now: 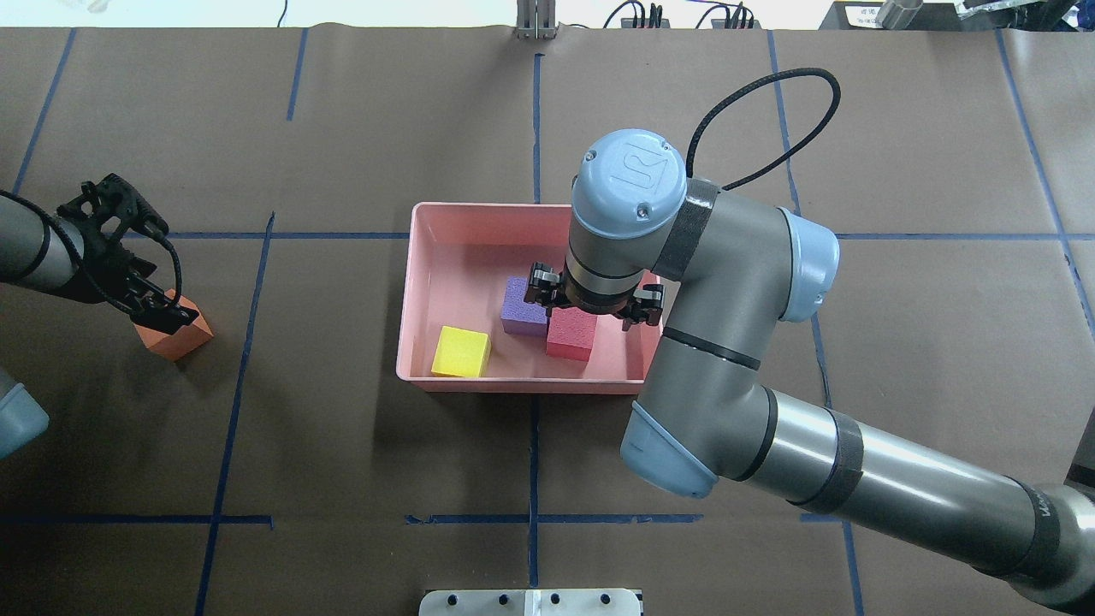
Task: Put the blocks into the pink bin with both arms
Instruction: 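Carry the magenta cube into the bin with the right gripper while the left reaches out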
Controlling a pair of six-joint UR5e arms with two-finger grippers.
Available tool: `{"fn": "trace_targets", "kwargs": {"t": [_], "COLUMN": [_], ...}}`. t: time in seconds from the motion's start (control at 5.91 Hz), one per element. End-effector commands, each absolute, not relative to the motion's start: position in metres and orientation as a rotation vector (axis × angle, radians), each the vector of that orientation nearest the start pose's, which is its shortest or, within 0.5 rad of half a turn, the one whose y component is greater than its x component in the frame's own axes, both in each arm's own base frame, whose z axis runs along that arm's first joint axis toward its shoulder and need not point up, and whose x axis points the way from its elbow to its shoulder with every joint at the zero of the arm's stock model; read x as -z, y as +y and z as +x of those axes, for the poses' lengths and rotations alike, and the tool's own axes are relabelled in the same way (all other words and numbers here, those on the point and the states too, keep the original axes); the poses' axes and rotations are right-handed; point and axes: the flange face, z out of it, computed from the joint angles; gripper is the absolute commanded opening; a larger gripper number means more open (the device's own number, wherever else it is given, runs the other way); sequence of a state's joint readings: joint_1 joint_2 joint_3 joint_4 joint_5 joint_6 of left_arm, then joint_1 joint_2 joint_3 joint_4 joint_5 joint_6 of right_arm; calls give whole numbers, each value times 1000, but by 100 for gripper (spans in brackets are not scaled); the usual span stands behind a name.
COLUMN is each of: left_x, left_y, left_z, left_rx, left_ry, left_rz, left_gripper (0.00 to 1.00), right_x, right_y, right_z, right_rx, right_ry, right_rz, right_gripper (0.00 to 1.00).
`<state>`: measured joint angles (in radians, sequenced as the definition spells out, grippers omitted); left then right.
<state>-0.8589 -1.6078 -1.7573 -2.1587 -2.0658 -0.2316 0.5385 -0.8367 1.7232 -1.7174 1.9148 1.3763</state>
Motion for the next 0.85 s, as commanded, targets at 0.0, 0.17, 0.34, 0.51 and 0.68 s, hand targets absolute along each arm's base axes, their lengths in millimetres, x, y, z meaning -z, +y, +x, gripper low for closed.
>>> {"fn": "trace_targets", "kwargs": {"t": [0.0, 0.17, 0.34, 0.51, 0.68], "left_x": [-507, -506, -511, -520, -522], "left_y": [-451, -447, -445, -446, -446], "left_z": [282, 283, 283, 284, 287], "left_rx": [-667, -679, -678, -672, -674], "left_ry": [832, 866, 870, 862, 860], "left_rz": [480, 455, 440, 424, 421], "left_gripper": [100, 100, 100, 100, 100], "right_x": [-182, -188, -192, -194, -195], "right_y": [-428, -429, -428, -428, -428], "right_z": [-523, -523, -523, -522, -522], "right_rx": [-199, -202, -203, -203, -203], "right_ry": [-796, -786, -782, -781, -779], "right_rz": [-46, -50, -52, -53, -53], "right_gripper": [100, 100, 100, 100, 100]}}
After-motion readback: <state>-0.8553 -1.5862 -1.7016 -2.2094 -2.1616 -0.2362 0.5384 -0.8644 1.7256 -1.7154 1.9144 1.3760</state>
